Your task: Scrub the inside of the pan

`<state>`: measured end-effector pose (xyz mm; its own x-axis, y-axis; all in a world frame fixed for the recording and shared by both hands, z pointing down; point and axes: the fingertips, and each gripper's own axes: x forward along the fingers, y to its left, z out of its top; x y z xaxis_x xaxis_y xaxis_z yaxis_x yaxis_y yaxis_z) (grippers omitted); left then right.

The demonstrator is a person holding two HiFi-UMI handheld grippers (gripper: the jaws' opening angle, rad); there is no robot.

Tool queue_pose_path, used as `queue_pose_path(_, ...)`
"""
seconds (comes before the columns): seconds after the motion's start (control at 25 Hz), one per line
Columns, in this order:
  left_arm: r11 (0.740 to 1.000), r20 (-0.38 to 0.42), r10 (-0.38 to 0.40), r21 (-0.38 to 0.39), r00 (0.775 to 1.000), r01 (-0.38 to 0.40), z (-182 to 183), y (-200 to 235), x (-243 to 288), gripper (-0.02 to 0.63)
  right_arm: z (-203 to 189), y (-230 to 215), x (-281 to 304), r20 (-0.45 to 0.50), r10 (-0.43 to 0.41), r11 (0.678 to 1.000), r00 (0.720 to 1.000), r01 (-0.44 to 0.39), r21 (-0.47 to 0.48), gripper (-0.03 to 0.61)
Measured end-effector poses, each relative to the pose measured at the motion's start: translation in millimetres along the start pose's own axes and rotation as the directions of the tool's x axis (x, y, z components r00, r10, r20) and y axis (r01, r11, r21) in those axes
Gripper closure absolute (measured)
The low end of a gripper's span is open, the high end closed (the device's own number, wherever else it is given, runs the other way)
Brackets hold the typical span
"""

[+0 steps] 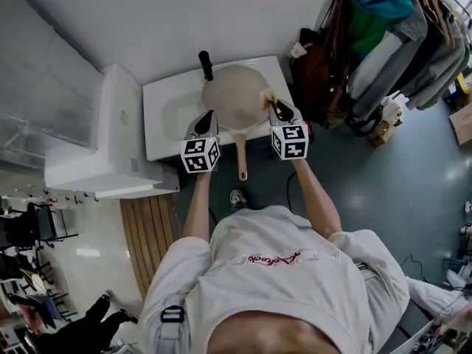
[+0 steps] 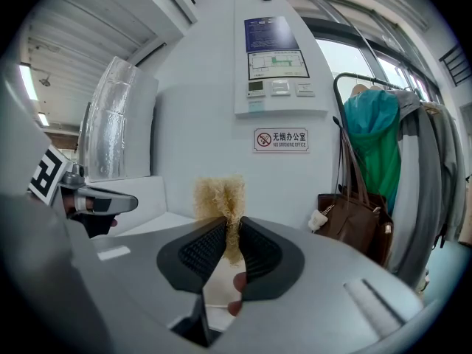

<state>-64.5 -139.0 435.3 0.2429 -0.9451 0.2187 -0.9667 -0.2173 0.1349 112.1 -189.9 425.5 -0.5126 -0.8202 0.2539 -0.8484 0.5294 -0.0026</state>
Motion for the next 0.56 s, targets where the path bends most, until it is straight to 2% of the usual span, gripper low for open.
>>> queue_pose_path(0.56, 1.0, -0.001, 0.006, -0.001, 1.0, -0.006, -1.1, -0.9, 5.1, 0.614, -6.1, 3.7, 3.1, 0.0, 0.018, 1.0, 1.0, -0.018, -0.008, 0.514)
